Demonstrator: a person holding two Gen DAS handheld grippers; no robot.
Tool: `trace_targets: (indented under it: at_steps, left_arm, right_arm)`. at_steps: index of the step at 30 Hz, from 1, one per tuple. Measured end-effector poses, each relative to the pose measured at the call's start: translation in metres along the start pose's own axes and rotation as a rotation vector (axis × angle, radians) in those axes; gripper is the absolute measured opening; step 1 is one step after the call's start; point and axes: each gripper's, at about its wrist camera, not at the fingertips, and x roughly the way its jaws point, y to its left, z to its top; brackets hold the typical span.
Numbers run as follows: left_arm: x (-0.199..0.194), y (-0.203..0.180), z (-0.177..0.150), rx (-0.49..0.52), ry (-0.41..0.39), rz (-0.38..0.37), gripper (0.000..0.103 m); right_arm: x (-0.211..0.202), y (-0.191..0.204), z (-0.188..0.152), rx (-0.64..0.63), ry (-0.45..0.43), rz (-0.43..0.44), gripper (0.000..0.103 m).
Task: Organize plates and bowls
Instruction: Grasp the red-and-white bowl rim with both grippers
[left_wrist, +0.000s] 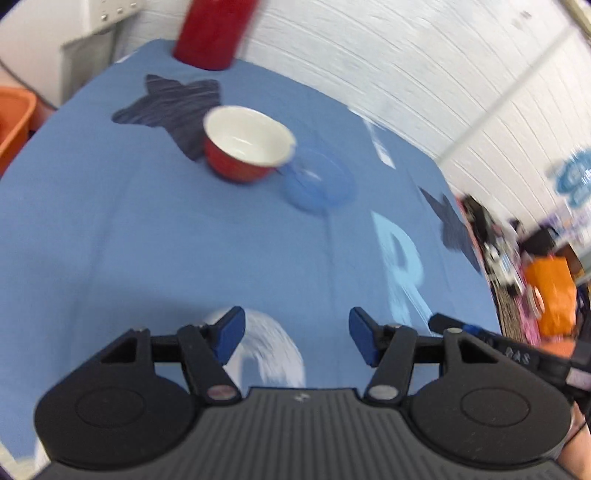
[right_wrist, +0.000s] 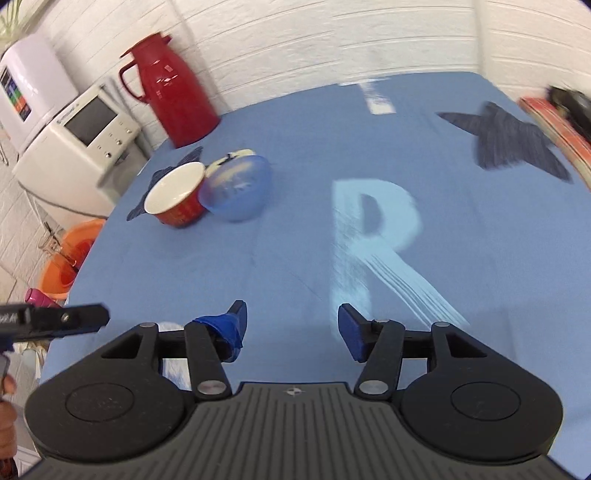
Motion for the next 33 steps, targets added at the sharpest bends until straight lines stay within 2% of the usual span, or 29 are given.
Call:
trace_targets:
  at_steps: [2, 5, 8, 13, 16, 21, 27, 29, 30, 31, 33]
  left_arm:
    - [0.013, 0.013, 0.026, -0.036, -0.002, 0.007, 0.060]
    - [0.026, 0.032, 0.064, -0.087, -0.044, 0.065, 0.060]
    - [0.040, 0.052, 0.099, -0.113, -0.069, 0.105, 0.060]
    - [0.075, 0.076, 0.137, -0.169, -0.031, 0.114, 0.060]
    - [0.093, 0.079, 0.146, -0.152, -0.027, 0.138, 0.060]
    - [0.119, 0.088, 0.146, -0.151, 0.015, 0.138, 0.060]
    - [0.118, 0.087, 0.145, -0.124, -0.022, 0.160, 0.060]
    - [0.118, 0.087, 0.146, -0.108, -0.024, 0.171, 0.047]
    - [0.118, 0.086, 0.146, -0.096, -0.027, 0.178, 0.039]
    - [0.118, 0.086, 0.146, -0.103, -0.023, 0.162, 0.022]
    - [0.118, 0.088, 0.146, -0.130, -0.005, 0.115, 0.000]
  right_arm:
    - [0.021, 0.012, 0.021, -0.025, 0.016, 0.015, 0.041]
    - [0.052, 0.036, 0.056, -0.060, 0.034, 0.060, 0.041]
    - [0.081, 0.070, 0.095, -0.149, 0.017, 0.086, 0.042]
    - [0.152, 0.122, 0.145, -0.359, 0.027, 0.018, 0.042]
    - [0.194, 0.135, 0.156, -0.457, 0.095, -0.033, 0.043]
    - [0.231, 0.133, 0.153, -0.498, 0.228, -0.065, 0.043]
    - [0.237, 0.134, 0.156, -0.454, 0.244, -0.019, 0.044]
    - [0.238, 0.134, 0.156, -0.418, 0.261, 0.004, 0.043]
    - [0.237, 0.132, 0.155, -0.382, 0.262, 0.035, 0.037]
    - [0.236, 0.131, 0.154, -0.353, 0.260, 0.067, 0.036]
    - [0.233, 0.132, 0.151, -0.296, 0.255, 0.120, 0.031]
